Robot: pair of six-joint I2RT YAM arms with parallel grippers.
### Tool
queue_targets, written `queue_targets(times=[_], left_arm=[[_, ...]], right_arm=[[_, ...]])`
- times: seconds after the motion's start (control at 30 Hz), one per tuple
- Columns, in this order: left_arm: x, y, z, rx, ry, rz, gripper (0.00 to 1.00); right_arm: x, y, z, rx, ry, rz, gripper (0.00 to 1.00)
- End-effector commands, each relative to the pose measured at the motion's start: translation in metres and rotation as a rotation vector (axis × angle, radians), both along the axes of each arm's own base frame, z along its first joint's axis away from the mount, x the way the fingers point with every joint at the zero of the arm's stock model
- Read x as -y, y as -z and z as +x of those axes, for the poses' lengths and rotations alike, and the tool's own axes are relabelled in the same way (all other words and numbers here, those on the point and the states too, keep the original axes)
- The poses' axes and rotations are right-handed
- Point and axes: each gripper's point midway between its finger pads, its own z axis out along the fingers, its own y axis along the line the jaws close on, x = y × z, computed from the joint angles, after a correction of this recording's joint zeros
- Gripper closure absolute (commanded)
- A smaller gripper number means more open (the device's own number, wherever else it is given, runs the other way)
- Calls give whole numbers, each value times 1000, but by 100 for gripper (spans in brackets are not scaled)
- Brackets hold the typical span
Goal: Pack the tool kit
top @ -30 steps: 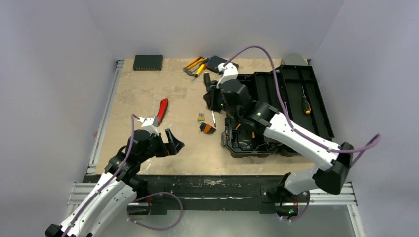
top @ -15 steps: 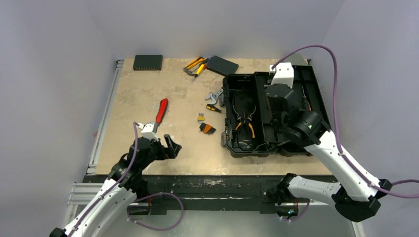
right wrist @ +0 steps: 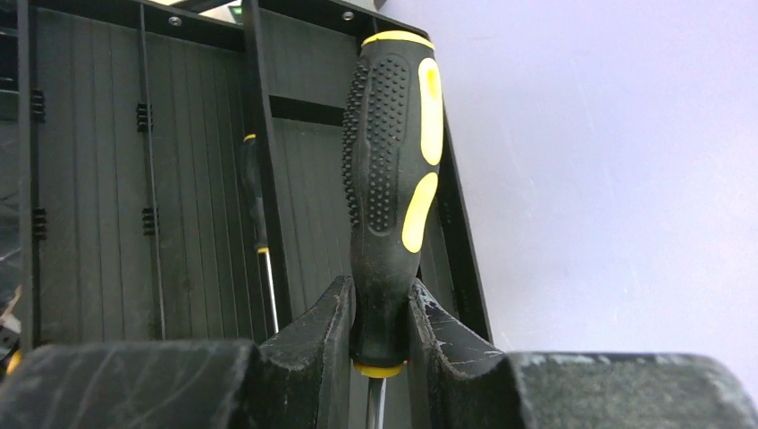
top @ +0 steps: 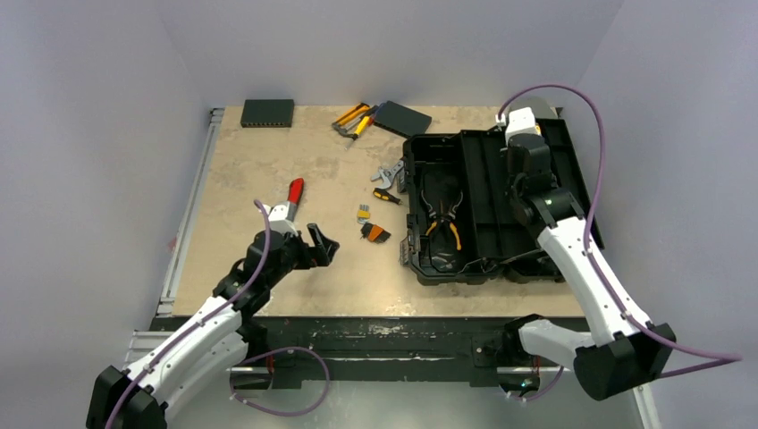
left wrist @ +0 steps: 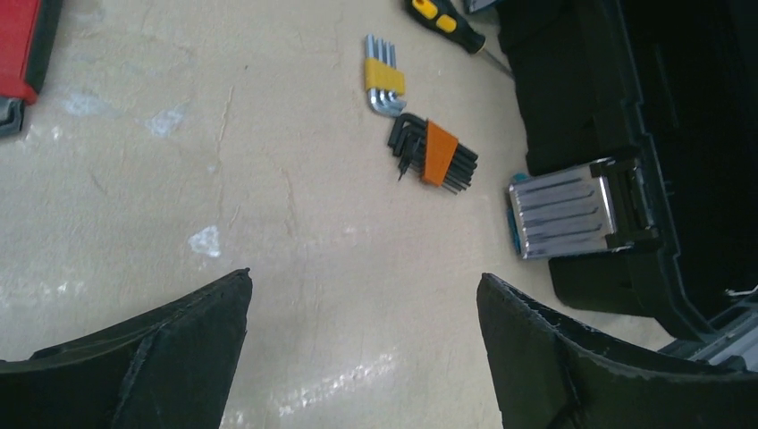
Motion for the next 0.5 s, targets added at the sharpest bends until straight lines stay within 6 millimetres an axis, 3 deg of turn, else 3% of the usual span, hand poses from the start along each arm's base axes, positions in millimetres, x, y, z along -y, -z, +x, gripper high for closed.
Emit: queue_targets(times=[0.0,0.2,0.3,0.4,0.47], left_arm=[[21,-55,33,178,-5,-118,8],[36,-39,47,155,39,-98,9],[50,-29,41,172,127,-123,9],[59,-33,40,183,178,-139,8],[62,-31,42,163,183,-138,7]], right_arm=[[-7,6,39,2,-138,-49,100],[10,43,50,-138,-117,-67,99],[20,60,52,-174,-64,-56,89],[22,69,52,-185,-35,-33,74],[22,65,51,-157,-6,-3,47]])
